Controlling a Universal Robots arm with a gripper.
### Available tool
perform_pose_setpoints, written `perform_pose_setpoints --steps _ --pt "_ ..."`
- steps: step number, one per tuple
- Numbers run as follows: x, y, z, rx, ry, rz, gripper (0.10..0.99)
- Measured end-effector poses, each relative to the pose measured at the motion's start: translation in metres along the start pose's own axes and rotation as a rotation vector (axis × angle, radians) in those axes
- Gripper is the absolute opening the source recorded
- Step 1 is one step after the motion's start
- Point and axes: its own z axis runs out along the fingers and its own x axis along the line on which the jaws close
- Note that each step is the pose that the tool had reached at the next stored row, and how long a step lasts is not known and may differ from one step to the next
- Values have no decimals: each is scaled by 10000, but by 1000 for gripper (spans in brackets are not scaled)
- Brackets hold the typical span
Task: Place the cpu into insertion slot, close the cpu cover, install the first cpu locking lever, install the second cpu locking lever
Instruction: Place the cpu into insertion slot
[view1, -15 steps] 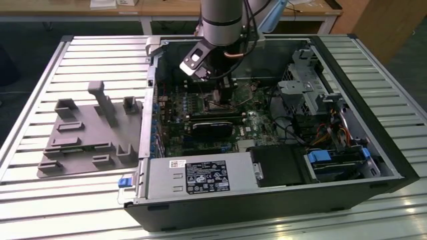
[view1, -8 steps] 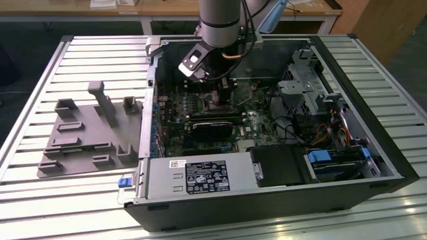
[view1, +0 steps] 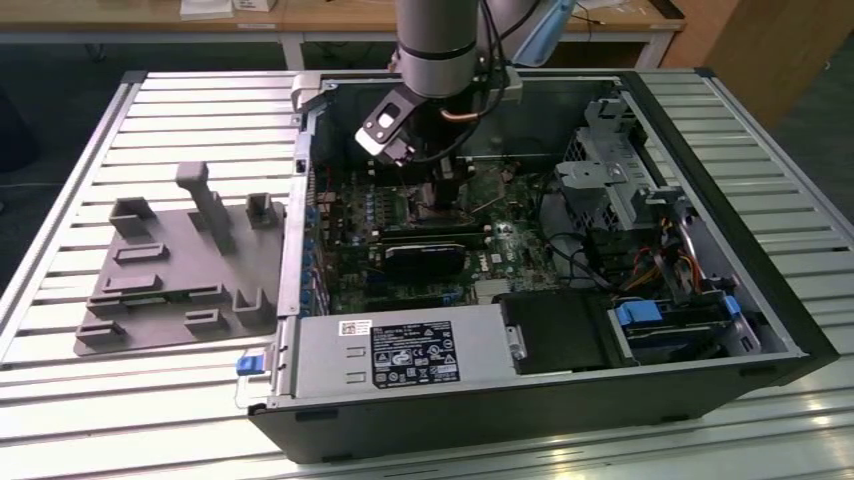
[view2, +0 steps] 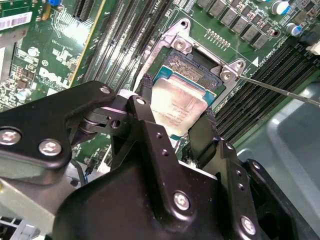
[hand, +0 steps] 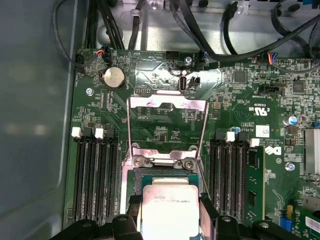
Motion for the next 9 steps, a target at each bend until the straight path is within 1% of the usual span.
perform_pose_setpoints --steps 9 --pt "15 -15 95 -1 -12 148 541"
